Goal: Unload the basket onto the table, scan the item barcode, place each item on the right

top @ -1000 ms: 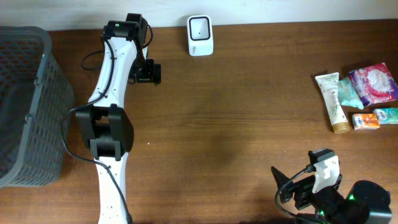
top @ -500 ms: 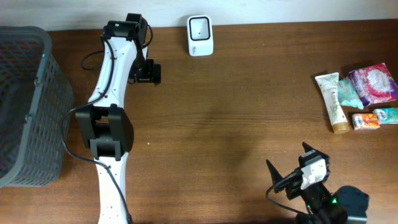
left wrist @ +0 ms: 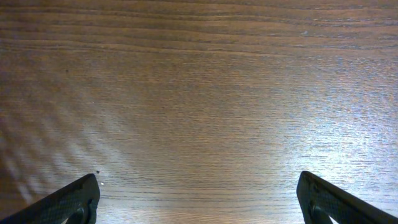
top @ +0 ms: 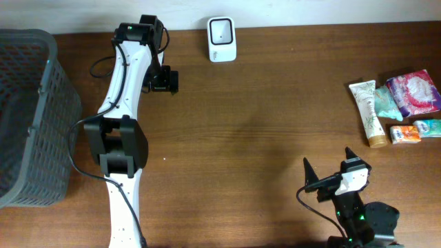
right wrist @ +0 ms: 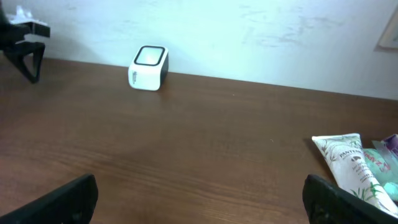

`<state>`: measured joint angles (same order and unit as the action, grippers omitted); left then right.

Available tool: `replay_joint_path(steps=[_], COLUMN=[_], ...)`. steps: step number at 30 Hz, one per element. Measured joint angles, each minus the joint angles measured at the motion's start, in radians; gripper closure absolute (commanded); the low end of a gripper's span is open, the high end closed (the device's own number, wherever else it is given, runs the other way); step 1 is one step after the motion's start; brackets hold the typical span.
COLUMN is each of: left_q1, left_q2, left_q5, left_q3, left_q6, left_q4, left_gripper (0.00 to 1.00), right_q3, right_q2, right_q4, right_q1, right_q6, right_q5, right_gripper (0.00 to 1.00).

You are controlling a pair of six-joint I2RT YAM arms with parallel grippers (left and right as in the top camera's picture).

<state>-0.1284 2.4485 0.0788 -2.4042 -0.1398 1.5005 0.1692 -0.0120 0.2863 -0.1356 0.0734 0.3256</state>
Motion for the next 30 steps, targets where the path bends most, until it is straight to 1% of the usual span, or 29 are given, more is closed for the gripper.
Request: replay_joint_path(steps=[3, 4, 5, 19, 22, 24, 29, 30], left_q1=[0.0, 0.0, 0.0, 0.0, 0.0, 0.0, 0.0, 0.0], left_q2=[0.0, 0.0, 0.0, 0.0, 0.0, 0.0, 0.0, 0.0], left_q5=[0.0, 0.0, 0.0, 0.0, 0.0, 0.0, 0.0, 0.0], left_q3=[0.0, 0.0, 0.0, 0.0, 0.0, 0.0, 0.0, 0.0], left_q6=[0.0, 0.0, 0.0, 0.0, 0.0, 0.0, 0.0, 0.0], left_q4=[0.0, 0.0, 0.0, 0.0, 0.0, 0.0, 0.0, 0.0], left_gripper=[0.01, 0.01, 0.01, 0.01, 0.01, 0.01, 0.01, 0.01], right_q3=[-0.109, -0.144, -0.15, -0.154, -0.154, -0.154, -0.154, -0.154], right_q2=[0.0, 0.0, 0.0, 0.0, 0.0, 0.0, 0.0, 0.0], right_q4=[-0.161, -0.243, -0.254, -0.224, -0.224, -0.223, -0.222, -0.22], right_q1=[0.0, 0.0, 0.0, 0.0, 0.0, 0.011, 0.04, 0.04], right_q6=[-0.101, -0.126, -0.135, -0.151, -0.069, -0.047, -0.035, -0.052], right_q5=[-0.012, -0.014, -0.02, -0.134, -0.142, -0.146, -0.152, -0.157], right_gripper=[0.01, 0.01, 0.02, 0.01, 0.01, 0.01, 0.01, 0.01])
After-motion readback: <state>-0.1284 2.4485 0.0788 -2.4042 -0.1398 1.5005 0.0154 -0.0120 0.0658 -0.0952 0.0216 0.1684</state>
